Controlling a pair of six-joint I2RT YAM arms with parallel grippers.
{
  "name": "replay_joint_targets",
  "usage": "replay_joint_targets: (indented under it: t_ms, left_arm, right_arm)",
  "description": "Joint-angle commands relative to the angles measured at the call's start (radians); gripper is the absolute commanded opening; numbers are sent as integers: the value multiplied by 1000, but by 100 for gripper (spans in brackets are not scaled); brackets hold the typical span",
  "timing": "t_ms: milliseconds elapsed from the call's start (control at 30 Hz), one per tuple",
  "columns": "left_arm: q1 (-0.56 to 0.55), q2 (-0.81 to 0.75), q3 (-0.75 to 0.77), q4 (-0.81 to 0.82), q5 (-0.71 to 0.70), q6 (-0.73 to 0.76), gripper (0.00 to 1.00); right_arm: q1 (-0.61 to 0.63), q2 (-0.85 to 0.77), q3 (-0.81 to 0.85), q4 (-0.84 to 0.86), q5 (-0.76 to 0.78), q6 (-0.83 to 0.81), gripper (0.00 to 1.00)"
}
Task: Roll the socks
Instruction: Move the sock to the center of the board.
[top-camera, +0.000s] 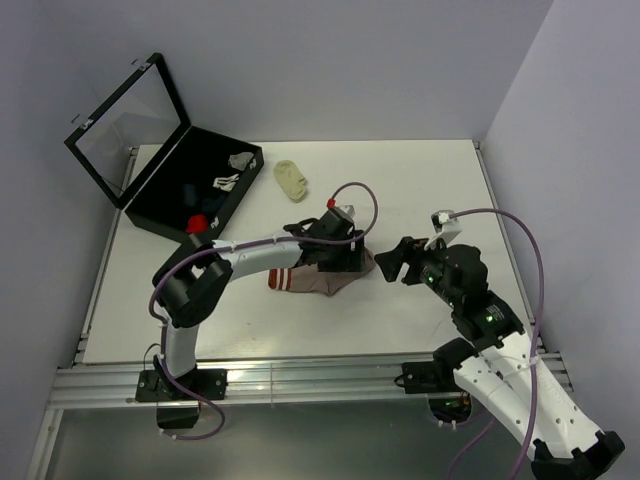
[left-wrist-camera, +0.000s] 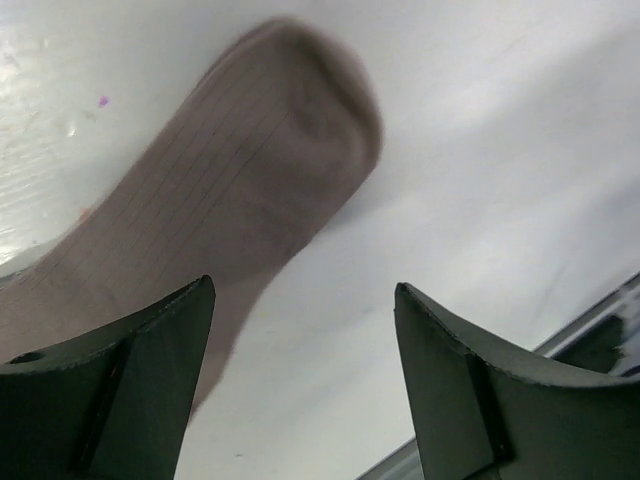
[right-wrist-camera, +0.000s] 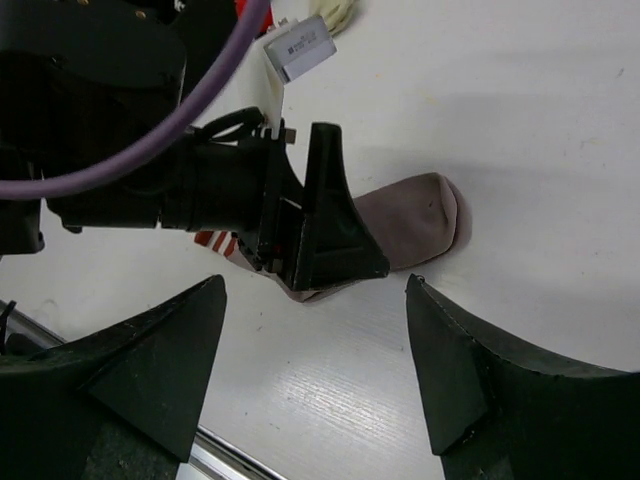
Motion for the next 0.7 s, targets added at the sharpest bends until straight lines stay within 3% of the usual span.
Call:
replay_joint_targets:
  t_ms: [0,33,200,433,667]
  left_arm:
    - [11,-64,90,-57,-49,-82,79]
    - [11,-96,107,-91,-124,-76,79]
    - [23,-174,63,-157,-233,-31,77]
    - [116,-220,-138,-135,-212,53,67]
    - [199,-187,-194,-128,-204,147,61]
  right_arm:
    - [-5,-25,27,-2,20,-1,79]
    - [-5,-22,26,-6,18,7,78]
    - [-5,35,-7,29,-14,63,71]
    - [-4,254,3,102,4,112,55]
    - [-2,567,41,244,35,177,46]
